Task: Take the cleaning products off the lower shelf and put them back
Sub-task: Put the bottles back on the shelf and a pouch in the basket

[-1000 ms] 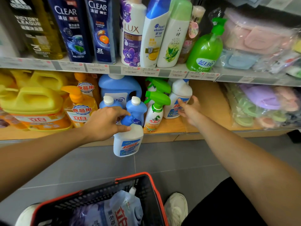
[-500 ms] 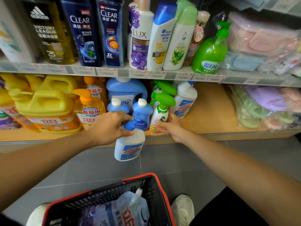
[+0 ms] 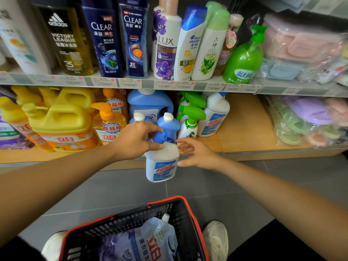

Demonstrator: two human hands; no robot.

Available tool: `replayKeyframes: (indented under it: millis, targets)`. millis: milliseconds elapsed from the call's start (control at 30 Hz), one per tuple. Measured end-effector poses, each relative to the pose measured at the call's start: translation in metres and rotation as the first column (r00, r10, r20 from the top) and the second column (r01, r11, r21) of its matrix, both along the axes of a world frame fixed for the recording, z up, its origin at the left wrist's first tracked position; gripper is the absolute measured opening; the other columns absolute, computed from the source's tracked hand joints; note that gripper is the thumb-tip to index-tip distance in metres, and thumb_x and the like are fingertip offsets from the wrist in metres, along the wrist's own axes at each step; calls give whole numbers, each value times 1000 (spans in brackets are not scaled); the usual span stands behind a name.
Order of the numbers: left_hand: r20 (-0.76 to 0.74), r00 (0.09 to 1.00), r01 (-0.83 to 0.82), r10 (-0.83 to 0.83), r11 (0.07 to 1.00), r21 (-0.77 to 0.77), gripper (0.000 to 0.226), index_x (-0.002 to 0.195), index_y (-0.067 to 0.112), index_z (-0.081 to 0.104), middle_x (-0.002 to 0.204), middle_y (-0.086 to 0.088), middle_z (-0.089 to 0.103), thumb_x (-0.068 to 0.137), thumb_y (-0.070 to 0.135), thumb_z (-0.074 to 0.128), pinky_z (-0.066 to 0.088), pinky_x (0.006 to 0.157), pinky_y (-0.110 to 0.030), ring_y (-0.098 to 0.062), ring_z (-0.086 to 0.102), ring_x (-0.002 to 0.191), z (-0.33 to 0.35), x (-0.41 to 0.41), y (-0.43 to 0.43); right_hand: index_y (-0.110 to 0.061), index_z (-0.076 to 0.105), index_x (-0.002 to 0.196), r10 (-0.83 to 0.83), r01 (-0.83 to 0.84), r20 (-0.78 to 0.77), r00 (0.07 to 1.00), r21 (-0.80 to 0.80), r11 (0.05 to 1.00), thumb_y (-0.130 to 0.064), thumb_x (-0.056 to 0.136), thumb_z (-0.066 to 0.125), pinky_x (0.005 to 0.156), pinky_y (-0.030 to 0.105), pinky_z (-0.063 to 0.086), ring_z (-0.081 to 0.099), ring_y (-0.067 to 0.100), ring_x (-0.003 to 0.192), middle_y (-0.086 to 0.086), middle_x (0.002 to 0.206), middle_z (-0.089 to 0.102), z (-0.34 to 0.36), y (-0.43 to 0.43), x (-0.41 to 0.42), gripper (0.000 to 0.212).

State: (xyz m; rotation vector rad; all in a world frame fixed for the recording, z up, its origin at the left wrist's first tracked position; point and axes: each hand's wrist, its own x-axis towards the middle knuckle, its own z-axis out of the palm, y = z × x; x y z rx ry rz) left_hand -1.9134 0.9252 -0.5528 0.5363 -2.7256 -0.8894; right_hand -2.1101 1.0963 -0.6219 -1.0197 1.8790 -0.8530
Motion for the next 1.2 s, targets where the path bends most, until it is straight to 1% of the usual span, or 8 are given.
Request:
replayKeyframes:
  millis: [67,233,367,600,733,833,1067,1200]
  targets:
    - [-30,999,18,-17,999,46,46,121,17,71,94,9,67,80,34,84,55,79,-37,-11,64,86,4,0,2,-25,47,141,107,-111,-50,993,-78,991,-19,68,92,89,13,50,56,-6,117,-17,128,56,4,1,14,86]
    - [-121,993,43,-19,980,193,43,120,11,71,95,4,69,81,21,84,50,78,-15,-14,65,90,9,-1,16,-22,56,132,90,-136,-274,957,-155,978,-23,64,92,92,41,56,62,12,112,-6,122,64,19,4,17,76]
    - [-213,973,146,-91,956,256,42,124,17,68,104,11,69,84,19,82,52,81,-14,-7,65,98,19,-15,20,-18,63,126,92,-112,-158,983,-126,986,-16,62,93,91,40,58,66,10,110,-5,117,71,31,20,-9,71]
    - [-22,1000,14,-20,969,-245,64,145,31,51,151,4,50,86,34,76,48,101,-42,-21,45,139,-8,-31,-9,-25,65,124,-80,63,-143,986,-118,991,-1,63,91,85,27,56,68,7,108,-7,114,73,55,53,-75,70]
    - [193,981,66,21,899,-433,80,158,34,27,168,-2,22,90,51,66,23,121,-53,-32,22,152,-25,-44,-27,-26,64,124,-201,168,-243,949,-149,974,2,61,91,85,31,57,67,12,103,-2,112,72,60,55,-110,73]
    - [258,965,82,40,891,-447,86,159,41,11,165,2,29,90,58,61,15,121,-54,-31,25,150,-36,-43,-34,-19,63,128,-268,226,-245,932,-185,956,7,61,89,88,36,56,64,14,103,3,115,70,51,48,-124,76]
    - [166,986,56,16,906,-419,82,158,39,24,143,-3,57,89,47,68,20,112,-48,-29,44,136,-38,-38,-36,-28,60,122,-371,337,-151,916,-211,918,-2,68,88,86,35,59,65,14,107,-2,116,68,24,32,-144,66]
    - [151,988,36,25,921,-388,81,157,38,27,138,-3,61,89,44,70,18,113,-48,-29,45,133,-37,-39,-34,-23,52,127,-444,405,-187,876,-215,889,-10,69,89,74,20,54,61,4,102,-11,112,62,15,29,-140,70]
